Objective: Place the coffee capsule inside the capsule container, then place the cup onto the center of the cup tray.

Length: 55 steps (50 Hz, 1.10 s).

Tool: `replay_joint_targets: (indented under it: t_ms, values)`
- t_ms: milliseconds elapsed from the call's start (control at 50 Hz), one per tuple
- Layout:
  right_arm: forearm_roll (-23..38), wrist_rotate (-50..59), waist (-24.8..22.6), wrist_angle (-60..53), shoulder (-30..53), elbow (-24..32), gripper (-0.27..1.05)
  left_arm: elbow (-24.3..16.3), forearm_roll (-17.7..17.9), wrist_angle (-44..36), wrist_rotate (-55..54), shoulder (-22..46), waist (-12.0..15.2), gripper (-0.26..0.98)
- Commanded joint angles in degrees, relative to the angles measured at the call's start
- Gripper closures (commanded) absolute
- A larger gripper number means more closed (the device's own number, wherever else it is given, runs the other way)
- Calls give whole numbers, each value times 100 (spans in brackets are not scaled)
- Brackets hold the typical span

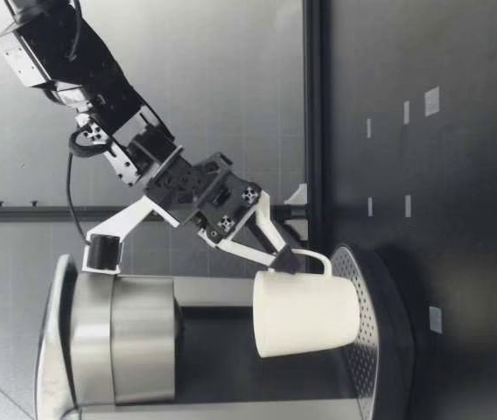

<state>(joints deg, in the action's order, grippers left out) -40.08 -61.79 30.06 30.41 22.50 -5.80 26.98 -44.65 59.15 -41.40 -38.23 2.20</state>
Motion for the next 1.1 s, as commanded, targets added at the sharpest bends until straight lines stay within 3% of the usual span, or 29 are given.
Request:
replay_joint_targets:
  t_ms: [0,300,580,820,920,1080]
  values:
    - [-18,9,-9,-26,-220,123,18,-62,-26,-62,-9,-35,-9,61]
    - [-35,9,97,-229,-800,-483,18,62,-149,-782,-53,-18,79,61]
    - [-149,18,141,-589,-1679,-1494,18,18,-88,-1696,-185,264,905,61]
    - [-624,105,132,-554,-2232,-2153,23,-624,378,-958,510,809,1310,62]
    - [-756,79,132,-554,-2364,-2320,27,-1011,835,-694,1081,1002,1477,62]
    - [-870,35,132,-554,-2496,-2470,29,-1521,1854,-527,2162,1354,1881,62]
